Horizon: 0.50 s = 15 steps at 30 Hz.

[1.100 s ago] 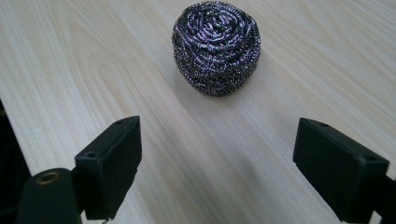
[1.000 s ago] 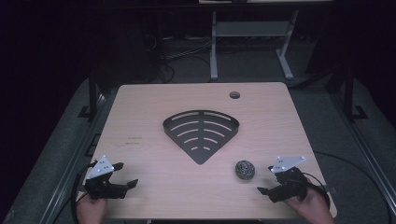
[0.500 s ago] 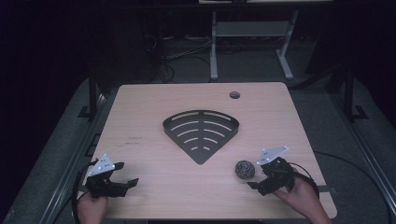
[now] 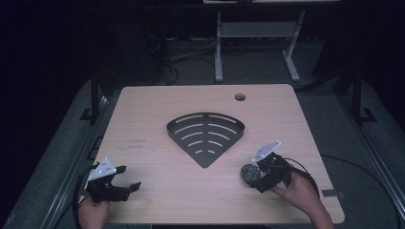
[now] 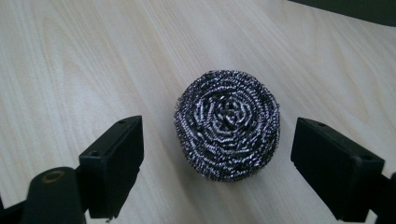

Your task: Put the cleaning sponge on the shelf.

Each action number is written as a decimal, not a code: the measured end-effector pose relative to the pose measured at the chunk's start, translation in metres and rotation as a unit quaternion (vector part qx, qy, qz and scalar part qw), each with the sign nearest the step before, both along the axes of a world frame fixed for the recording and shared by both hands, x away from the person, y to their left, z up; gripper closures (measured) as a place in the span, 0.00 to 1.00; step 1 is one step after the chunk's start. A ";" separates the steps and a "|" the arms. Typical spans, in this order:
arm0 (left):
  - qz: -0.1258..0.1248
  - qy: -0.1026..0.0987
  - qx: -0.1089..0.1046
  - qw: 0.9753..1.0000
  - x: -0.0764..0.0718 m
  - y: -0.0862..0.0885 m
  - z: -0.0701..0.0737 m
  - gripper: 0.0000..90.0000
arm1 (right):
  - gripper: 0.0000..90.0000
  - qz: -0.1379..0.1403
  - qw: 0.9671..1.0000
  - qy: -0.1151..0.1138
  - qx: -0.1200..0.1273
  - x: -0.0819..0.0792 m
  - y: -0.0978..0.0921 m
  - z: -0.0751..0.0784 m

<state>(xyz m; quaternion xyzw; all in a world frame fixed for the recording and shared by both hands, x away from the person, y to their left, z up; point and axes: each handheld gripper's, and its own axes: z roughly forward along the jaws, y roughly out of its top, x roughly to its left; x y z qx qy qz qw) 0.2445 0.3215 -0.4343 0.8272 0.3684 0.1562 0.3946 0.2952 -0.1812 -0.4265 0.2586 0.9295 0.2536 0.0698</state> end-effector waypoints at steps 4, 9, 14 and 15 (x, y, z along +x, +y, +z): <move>0.000 -0.001 -0.001 1.000 0.000 0.000 0.000 0.15 | 0.19 0.005 1.000 0.008 -0.009 0.005 0.004 -0.001; -0.001 -0.001 -0.001 1.000 0.000 -0.001 0.000 0.15 | 0.20 0.012 1.000 0.015 -0.021 0.010 0.009 0.000; -0.001 -0.002 0.000 1.000 0.000 -0.001 0.001 0.15 | 0.20 0.018 0.999 0.023 -0.038 0.015 0.014 0.000; 0.000 -0.003 -0.001 1.000 0.000 -0.001 0.001 0.15 | 0.20 0.018 0.999 0.026 -0.039 0.016 0.014 -0.001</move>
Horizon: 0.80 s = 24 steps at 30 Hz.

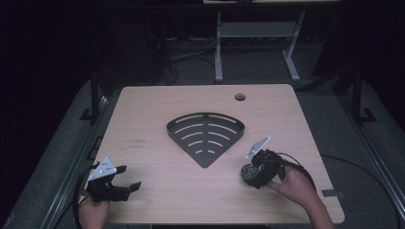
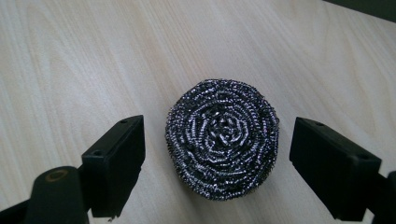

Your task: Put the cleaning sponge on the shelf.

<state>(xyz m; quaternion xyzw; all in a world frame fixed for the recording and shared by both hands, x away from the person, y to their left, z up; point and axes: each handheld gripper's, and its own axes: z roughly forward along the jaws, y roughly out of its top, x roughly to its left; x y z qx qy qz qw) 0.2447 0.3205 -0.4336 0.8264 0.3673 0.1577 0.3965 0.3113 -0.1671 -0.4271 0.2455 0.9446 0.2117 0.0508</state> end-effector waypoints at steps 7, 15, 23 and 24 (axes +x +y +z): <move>0.002 0.002 -0.005 1.000 0.000 0.000 0.000 0.15 | 0.21 0.005 1.000 0.009 -0.011 0.003 0.003 -0.003; 0.002 0.001 -0.003 1.000 0.001 0.000 0.000 0.15 | 0.25 0.005 1.000 0.021 -0.021 0.008 0.004 -0.006; 0.003 0.002 -0.002 1.000 0.001 0.001 0.000 0.15 | 0.33 0.008 0.999 0.028 -0.025 0.011 0.004 -0.009; 0.003 0.002 -0.002 1.000 0.001 0.002 0.000 0.15 | 0.34 0.008 0.999 0.029 -0.024 0.011 0.004 -0.009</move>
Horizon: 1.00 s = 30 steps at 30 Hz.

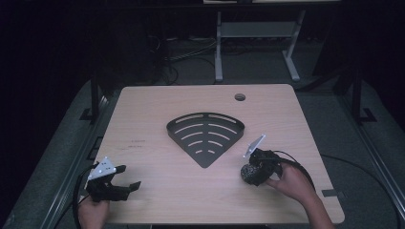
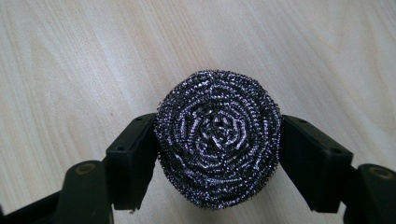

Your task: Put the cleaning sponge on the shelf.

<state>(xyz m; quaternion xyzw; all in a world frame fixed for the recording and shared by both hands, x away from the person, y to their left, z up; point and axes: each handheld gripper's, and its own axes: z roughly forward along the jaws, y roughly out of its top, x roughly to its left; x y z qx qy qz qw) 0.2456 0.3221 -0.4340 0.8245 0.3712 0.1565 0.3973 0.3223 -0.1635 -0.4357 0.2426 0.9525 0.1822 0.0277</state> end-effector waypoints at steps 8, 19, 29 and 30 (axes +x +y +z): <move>0.005 0.001 -0.002 1.000 0.000 0.002 0.000 0.15 | 0.37 0.009 1.000 0.000 -0.010 0.000 0.004 0.005; 0.006 0.001 -0.002 1.000 0.001 0.003 -0.001 0.15 | 0.39 0.027 1.000 -0.003 -0.013 0.004 0.013 0.013; 0.008 0.001 -0.003 1.000 0.001 0.004 -0.001 0.15 | 0.39 0.050 0.999 -0.008 -0.016 0.008 0.031 0.024; 0.008 0.001 -0.003 1.000 0.001 0.004 -0.001 0.15 | 0.40 0.052 0.998 -0.005 -0.018 0.009 0.035 0.026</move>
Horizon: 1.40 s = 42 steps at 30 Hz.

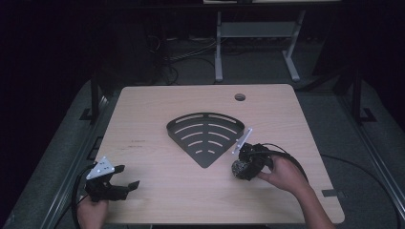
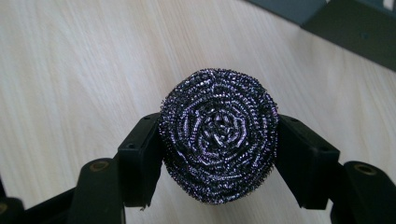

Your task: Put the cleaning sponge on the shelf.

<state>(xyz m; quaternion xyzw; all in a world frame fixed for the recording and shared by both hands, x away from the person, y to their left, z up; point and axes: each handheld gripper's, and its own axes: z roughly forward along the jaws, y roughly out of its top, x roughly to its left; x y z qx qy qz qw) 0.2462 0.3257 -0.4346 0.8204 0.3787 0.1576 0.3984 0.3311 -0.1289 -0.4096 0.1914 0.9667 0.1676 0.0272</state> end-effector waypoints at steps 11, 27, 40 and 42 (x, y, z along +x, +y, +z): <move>0.001 0.000 -0.001 1.000 0.000 0.000 0.000 0.15 | 0.39 0.033 0.999 -0.003 -0.008 0.012 0.029 0.020; -0.001 0.001 -0.003 1.000 0.001 0.000 0.000 0.15 | 0.39 0.065 0.998 -0.004 -0.007 0.031 0.064 0.036; -0.002 0.002 -0.002 1.000 0.002 0.001 0.000 0.15 | 0.39 0.075 0.997 0.003 -0.012 0.057 0.087 0.037; -0.003 0.002 -0.002 1.000 0.002 0.001 0.000 0.15 | 0.39 0.076 0.997 0.003 -0.010 0.060 0.090 0.035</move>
